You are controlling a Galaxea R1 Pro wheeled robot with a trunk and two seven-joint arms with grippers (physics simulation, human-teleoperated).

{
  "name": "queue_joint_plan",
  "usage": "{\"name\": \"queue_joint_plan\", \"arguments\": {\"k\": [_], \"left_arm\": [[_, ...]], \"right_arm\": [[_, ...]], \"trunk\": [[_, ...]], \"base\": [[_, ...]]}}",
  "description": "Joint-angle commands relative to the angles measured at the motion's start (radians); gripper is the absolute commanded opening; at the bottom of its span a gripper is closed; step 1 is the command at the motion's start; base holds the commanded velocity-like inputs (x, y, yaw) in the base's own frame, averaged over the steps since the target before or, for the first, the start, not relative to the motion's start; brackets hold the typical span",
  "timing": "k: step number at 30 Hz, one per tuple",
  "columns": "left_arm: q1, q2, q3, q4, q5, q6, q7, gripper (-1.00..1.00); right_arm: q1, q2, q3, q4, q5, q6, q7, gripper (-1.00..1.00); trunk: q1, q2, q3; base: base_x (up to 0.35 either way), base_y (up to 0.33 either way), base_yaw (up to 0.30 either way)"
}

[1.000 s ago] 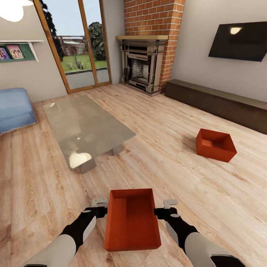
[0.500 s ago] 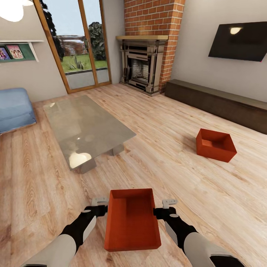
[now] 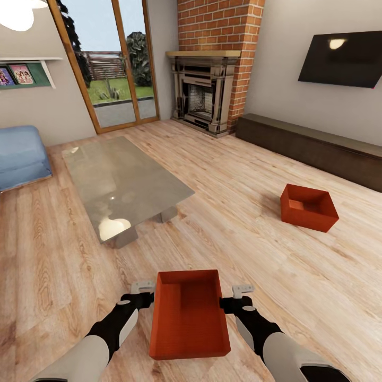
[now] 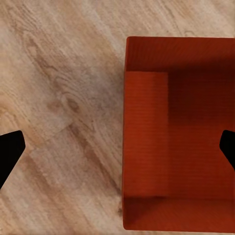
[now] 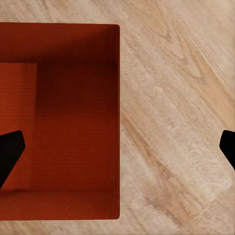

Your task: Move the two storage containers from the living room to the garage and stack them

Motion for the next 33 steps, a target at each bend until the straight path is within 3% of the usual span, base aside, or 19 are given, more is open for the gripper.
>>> {"name": "queue_joint_plan", "arguments": {"k": [1, 15, 33], "left_arm": [[0.000, 0.000, -0.001, -0.002, 0.004, 0.006, 0.004, 1.00], [0.000, -0.005, 0.010, -0.013, 0.017, 0.006, 0.008, 1.00], [0.000, -0.003, 0.014, -0.017, 0.016, 0.008, 0.007, 1.00]], "right_arm": [[0.000, 0.001, -0.008, 0.000, 0.010, 0.001, -0.002, 1.00], [0.000, 0.000, -0.008, -0.001, 0.011, 0.000, -0.003, 1.00], [0.000, -0.002, -0.007, -0.001, 0.012, -0.003, -0.004, 1.00]], "trunk": [[0.000, 0.000, -0.001], [0.000, 0.000, -0.001], [0.069, -0.126, -0.057]], "base": [[0.000, 0.000, 0.000], [0.000, 0.000, 0.000], [0.000, 0.000, 0.000]]}}
